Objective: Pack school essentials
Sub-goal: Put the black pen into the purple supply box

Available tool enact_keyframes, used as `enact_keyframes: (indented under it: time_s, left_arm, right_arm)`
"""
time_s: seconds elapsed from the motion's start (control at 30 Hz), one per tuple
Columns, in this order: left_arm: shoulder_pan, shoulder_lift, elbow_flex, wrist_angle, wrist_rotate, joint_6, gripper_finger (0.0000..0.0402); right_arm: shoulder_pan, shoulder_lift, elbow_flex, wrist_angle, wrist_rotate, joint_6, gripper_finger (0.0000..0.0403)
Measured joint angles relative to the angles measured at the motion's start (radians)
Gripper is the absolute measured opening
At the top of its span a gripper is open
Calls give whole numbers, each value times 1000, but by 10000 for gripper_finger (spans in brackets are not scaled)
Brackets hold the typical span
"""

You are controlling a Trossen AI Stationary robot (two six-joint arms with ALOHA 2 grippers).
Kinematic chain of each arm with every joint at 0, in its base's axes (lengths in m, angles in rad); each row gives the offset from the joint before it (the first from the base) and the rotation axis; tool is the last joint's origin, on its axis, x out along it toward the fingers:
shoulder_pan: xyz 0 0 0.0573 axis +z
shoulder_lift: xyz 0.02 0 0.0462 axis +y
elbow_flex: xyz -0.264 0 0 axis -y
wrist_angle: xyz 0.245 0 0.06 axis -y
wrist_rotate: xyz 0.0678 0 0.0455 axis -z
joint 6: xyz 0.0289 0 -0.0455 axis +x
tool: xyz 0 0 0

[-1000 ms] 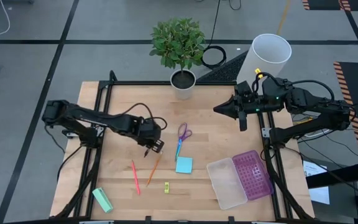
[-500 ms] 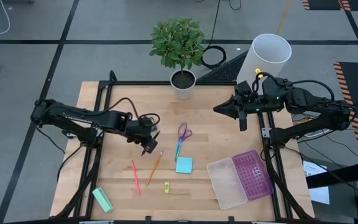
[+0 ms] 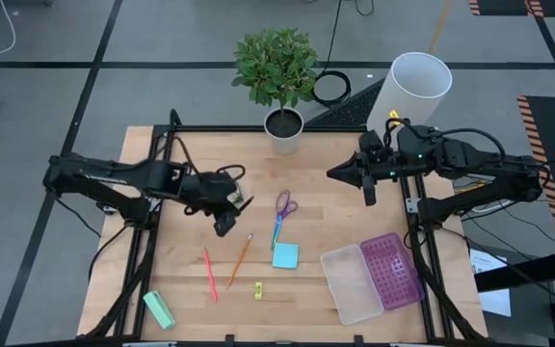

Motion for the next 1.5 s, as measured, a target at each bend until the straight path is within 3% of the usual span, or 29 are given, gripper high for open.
enact_keyframes:
  time_s: [0.3, 0.6, 0.97, 1.1, 1.27, 1.5]
  left_arm:
    - [35, 0, 238, -154, -74, 157, 42]
    - [60, 24, 388, -215, -85, 250, 42]
    - [58, 277, 701, -427, -76, 397, 42]
    - [58, 379, 815, -510, -75, 457, 42]
    - [42, 476, 909, -573, -75, 554, 42]
    - [18, 527, 930, -560, -74, 618, 42]
  right_arm:
    - [0, 0, 0, 38, 0, 0, 0]
    - [0, 0, 0, 52, 0, 0, 0]
    - [14, 25, -1, 133, 3, 23, 0]
    - [56, 48, -1, 160, 50, -4, 2]
    - [115, 77, -1, 157, 123, -71, 29]
    - [155, 138, -1, 161, 152, -260, 117]
